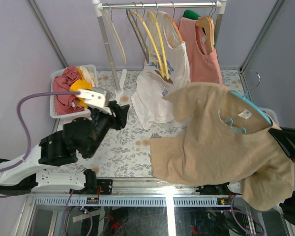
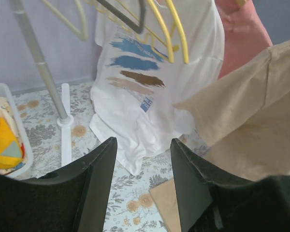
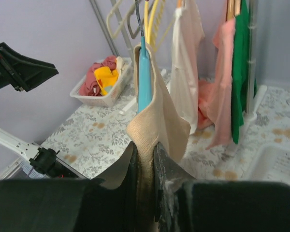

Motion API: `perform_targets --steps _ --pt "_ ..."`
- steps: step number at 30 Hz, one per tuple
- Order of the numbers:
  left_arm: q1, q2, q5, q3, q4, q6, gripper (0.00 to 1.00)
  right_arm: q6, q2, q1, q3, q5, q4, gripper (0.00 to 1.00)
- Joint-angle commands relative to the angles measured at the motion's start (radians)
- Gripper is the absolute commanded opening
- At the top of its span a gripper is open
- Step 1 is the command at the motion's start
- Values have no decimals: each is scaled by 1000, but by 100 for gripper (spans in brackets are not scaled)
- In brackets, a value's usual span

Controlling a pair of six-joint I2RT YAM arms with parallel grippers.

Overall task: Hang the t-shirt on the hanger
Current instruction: Place the hanger at the clothesline.

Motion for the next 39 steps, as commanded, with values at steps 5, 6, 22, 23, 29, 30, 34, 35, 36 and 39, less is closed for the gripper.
perform_targets --steps 5,6,22,23,29,30,34,35,36,39 --pt "4 112 71 31 161 55 49 55 -46 -2 -179 17 141 0" --pt "4 115 73 39 160 58 49 57 -39 -1 -200 3 169 0" --pt "4 -20 10 13 90 31 48 131 115 -1 -544 -75 570 0" --pt "4 -27 9 14 85 29 48 118 132 -2 -538 -32 575 0" --pt "4 -48 1 19 47 19 48 23 214 -3 -512 132 574 0" --pt "4 -51 -1 18 45 18 47 15 217 -2 -512 149 575 0" --pt "4 -61 -3 10 43 17 47 -17 210 -3 -509 218 569 0" --pt "4 -61 -4 10 43 17 47 -21 205 -2 -504 225 562 0" --pt "4 -61 -4 8 43 17 47 -24 199 -2 -501 235 557 0" --pt "4 -56 -5 8 44 17 47 -47 185 -1 -497 292 546 0"
